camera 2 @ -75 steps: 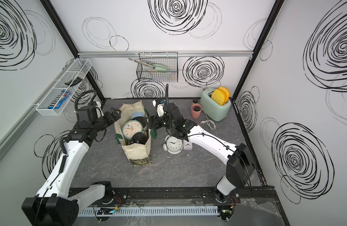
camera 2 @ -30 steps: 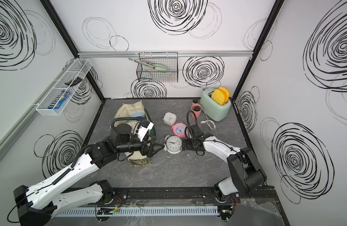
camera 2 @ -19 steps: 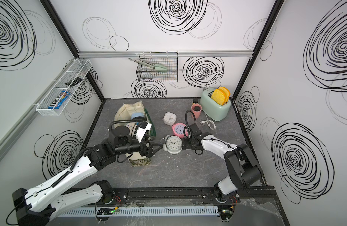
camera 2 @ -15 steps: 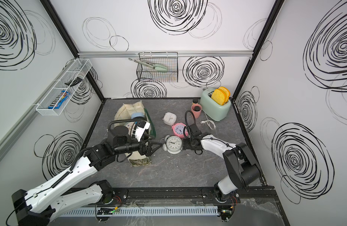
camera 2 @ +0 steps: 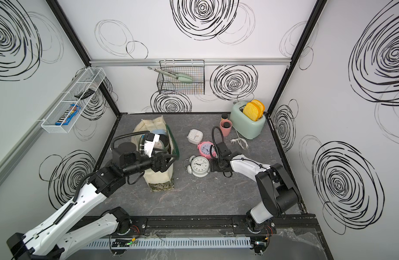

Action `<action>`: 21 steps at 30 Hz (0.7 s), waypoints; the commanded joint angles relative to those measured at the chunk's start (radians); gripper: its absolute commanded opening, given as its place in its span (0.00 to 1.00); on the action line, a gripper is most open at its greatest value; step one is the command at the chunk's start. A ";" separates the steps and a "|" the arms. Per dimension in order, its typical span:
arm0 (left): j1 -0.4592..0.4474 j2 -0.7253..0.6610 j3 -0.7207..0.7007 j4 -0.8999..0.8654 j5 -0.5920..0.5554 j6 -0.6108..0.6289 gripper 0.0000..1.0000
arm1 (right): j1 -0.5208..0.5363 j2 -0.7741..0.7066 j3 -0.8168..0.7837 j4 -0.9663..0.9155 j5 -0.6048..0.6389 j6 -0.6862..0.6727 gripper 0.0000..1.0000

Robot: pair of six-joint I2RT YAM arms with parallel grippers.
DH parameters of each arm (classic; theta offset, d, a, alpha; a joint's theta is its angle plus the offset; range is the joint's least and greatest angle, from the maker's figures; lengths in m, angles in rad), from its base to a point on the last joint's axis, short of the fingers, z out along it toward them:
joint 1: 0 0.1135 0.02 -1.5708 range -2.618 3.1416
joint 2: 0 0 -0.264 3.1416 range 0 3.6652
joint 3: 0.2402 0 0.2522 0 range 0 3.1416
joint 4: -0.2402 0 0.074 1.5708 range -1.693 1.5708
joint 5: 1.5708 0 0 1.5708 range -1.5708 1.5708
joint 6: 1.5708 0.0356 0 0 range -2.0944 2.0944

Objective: Put the alarm clock into the canvas bag
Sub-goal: Pick up the alarm from the center of the board.

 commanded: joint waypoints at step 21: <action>0.103 0.111 0.236 -0.128 0.132 0.004 0.96 | 0.099 -0.534 0.017 0.231 -0.049 -0.246 0.38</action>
